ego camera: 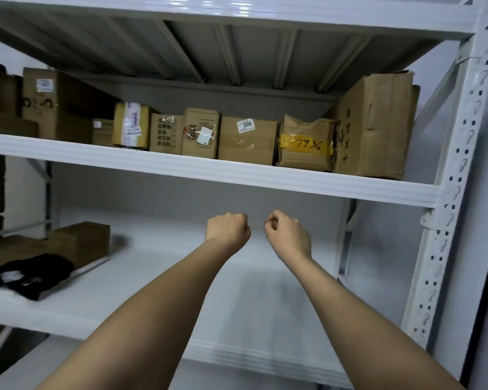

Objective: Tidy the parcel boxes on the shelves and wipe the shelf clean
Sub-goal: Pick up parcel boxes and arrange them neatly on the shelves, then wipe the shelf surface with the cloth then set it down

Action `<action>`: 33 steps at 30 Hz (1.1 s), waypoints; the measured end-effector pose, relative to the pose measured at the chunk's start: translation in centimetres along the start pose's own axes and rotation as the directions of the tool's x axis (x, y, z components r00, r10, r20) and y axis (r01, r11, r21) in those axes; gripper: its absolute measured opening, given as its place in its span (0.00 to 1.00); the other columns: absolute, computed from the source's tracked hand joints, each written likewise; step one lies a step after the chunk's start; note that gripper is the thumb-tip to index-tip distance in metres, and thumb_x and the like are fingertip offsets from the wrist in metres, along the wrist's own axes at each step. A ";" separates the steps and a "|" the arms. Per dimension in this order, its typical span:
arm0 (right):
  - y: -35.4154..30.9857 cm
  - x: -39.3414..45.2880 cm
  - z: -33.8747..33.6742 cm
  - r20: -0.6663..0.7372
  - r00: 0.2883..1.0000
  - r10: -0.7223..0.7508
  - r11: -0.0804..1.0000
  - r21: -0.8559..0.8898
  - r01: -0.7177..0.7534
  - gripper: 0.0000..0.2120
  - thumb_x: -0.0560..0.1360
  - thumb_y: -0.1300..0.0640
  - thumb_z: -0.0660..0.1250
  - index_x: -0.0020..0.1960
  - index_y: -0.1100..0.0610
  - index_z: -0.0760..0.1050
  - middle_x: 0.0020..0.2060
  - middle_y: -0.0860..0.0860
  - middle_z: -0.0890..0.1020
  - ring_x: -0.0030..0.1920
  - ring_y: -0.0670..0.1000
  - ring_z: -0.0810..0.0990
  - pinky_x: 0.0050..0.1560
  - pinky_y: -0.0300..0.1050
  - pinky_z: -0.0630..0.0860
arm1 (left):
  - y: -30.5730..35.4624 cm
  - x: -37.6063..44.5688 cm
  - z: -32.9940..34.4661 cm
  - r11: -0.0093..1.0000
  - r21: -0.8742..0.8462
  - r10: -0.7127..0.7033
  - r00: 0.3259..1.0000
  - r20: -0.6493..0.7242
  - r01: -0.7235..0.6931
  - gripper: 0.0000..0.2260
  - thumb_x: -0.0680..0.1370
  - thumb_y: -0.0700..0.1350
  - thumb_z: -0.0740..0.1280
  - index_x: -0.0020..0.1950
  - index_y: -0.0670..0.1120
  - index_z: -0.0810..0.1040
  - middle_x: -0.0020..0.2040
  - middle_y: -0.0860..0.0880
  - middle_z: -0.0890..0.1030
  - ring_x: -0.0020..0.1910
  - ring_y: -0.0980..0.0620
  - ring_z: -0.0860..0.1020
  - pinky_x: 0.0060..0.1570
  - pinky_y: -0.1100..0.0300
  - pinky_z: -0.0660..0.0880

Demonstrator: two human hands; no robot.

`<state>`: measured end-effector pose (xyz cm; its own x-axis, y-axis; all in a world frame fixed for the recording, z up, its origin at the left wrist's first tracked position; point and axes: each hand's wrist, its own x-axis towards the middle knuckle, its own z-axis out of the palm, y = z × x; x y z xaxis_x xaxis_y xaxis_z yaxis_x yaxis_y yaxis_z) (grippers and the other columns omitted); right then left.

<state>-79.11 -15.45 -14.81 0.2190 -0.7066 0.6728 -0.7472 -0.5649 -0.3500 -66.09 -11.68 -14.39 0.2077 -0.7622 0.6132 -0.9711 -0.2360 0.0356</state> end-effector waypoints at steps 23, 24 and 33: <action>-21.7 -2.0 13.4 0.232 0.952 -0.199 0.976 0.138 0.170 0.09 0.75 0.57 0.54 0.43 0.56 0.72 0.39 0.52 0.80 0.39 0.57 0.76 0.32 0.42 0.64 | -24.9 -7.9 -1.9 0.938 0.147 -0.329 0.939 0.098 0.313 0.06 0.78 0.43 0.54 0.43 0.46 0.68 0.46 0.45 0.79 0.38 0.44 0.72 0.34 0.59 0.63; -23.6 -2.5 14.7 0.248 0.946 -0.211 0.972 0.159 0.175 0.09 0.75 0.57 0.54 0.43 0.55 0.72 0.39 0.52 0.81 0.39 0.57 0.76 0.33 0.42 0.65 | -26.9 -8.6 -2.0 0.927 0.169 -0.354 0.929 0.104 0.334 0.06 0.78 0.43 0.55 0.43 0.46 0.68 0.46 0.46 0.79 0.38 0.45 0.72 0.35 0.59 0.64; -31.3 -4.0 20.0 0.339 0.884 -0.322 0.938 0.241 0.249 0.09 0.77 0.56 0.56 0.48 0.52 0.75 0.46 0.52 0.81 0.41 0.56 0.73 0.39 0.41 0.66 | -35.5 -10.3 -1.1 0.888 0.224 -0.432 0.895 0.106 0.402 0.09 0.79 0.46 0.56 0.48 0.47 0.76 0.45 0.47 0.81 0.44 0.44 0.79 0.39 0.60 0.70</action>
<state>-44.09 -3.49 -19.53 0.6466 -0.5874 0.4867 -0.4950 -0.8085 -0.3181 -33.83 5.20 -21.05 0.6183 -0.6443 0.4502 -0.7521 -0.6512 0.1011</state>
